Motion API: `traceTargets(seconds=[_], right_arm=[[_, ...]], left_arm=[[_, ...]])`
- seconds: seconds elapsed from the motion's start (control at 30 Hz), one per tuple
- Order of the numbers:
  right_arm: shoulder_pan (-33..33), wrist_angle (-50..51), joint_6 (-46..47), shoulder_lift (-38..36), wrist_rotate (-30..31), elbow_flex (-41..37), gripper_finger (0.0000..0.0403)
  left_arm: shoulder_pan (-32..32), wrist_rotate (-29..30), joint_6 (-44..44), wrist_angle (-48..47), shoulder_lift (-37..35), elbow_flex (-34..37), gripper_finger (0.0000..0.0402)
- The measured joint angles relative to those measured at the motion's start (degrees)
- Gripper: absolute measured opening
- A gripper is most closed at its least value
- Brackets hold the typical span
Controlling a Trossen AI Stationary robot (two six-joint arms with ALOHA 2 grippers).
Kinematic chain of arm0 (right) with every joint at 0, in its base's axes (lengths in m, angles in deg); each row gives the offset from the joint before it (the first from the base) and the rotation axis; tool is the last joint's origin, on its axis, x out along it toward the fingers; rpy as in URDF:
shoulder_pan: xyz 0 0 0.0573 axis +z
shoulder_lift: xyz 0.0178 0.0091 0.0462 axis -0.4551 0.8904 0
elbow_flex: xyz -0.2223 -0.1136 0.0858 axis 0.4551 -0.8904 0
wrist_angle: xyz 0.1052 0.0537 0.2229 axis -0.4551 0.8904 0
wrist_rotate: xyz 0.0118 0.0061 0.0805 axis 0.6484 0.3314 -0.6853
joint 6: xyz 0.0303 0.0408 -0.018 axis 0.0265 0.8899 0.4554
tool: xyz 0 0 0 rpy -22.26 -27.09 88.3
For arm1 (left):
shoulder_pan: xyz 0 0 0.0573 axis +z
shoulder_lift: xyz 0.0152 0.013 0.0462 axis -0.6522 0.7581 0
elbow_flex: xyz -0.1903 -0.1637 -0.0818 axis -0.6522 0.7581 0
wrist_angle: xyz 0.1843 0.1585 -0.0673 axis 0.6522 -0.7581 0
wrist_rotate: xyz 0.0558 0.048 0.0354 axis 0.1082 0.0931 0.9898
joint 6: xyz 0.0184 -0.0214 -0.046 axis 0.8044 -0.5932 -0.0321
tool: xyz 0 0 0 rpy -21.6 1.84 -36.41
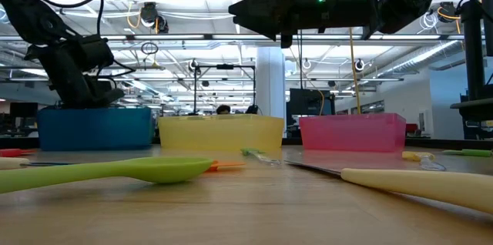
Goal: Pick & Place Kitchen Items
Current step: Put the red serving spoon into the blue bin
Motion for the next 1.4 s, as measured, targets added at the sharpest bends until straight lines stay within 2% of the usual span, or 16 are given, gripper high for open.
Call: traceTargets(seconds=[0.8,1.17,1.4], right_arm=[[0.0,0.0,0.0,0.0,0.0,0.0,0.0157],[0.7,1.7,2.9,0.0,0.0,0.0,0.0155],[2.1,2.6,4.3,0.0,0.0,0.0,0.0149]], left_arm=[[-0.1,1.5,-0.3,2.7,0.0,0.2,0.0086],[-0.2,1.6,-1.4,2.4,0.0,-0.3,0.0086],[-2.8,1.7,-1.4,2.7,-1.2,-0.3,0.0086]])
